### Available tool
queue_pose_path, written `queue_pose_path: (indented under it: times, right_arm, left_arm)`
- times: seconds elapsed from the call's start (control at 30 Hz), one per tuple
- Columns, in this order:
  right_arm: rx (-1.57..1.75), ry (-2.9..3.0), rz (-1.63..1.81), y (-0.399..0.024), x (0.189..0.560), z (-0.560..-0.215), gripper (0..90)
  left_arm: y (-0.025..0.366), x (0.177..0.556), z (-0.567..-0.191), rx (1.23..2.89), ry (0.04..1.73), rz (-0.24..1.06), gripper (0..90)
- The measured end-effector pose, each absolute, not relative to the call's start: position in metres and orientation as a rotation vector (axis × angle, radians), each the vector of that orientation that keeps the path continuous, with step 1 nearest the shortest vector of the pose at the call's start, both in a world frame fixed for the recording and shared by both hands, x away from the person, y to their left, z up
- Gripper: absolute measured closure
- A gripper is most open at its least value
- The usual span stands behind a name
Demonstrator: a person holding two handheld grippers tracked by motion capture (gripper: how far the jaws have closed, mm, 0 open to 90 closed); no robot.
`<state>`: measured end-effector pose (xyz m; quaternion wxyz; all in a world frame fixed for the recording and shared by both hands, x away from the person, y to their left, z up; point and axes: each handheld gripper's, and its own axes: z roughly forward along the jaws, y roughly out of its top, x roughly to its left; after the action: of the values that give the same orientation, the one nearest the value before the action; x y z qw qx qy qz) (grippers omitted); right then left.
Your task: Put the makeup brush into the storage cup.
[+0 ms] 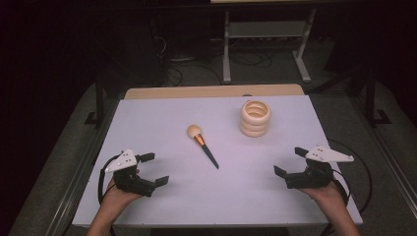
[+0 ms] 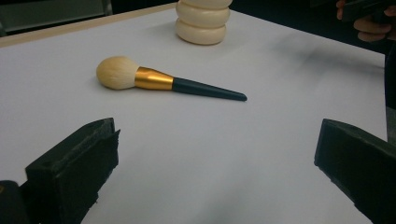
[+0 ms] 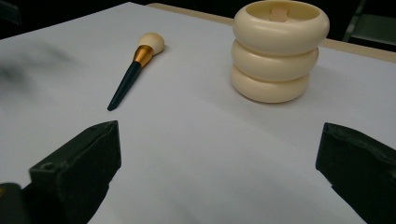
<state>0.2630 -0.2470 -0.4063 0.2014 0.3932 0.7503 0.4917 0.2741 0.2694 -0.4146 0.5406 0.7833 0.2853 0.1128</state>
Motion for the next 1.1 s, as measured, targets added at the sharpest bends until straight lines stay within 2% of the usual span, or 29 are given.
queue_pose_path:
  times: [1.1]
  right_arm:
    - [1.092, 2.105, 1.442, -0.228, 0.289, -0.401, 0.0]
  left_arm:
    - [0.27, 0.272, -0.415, 1.881, 0.663, 0.275, 0.0]
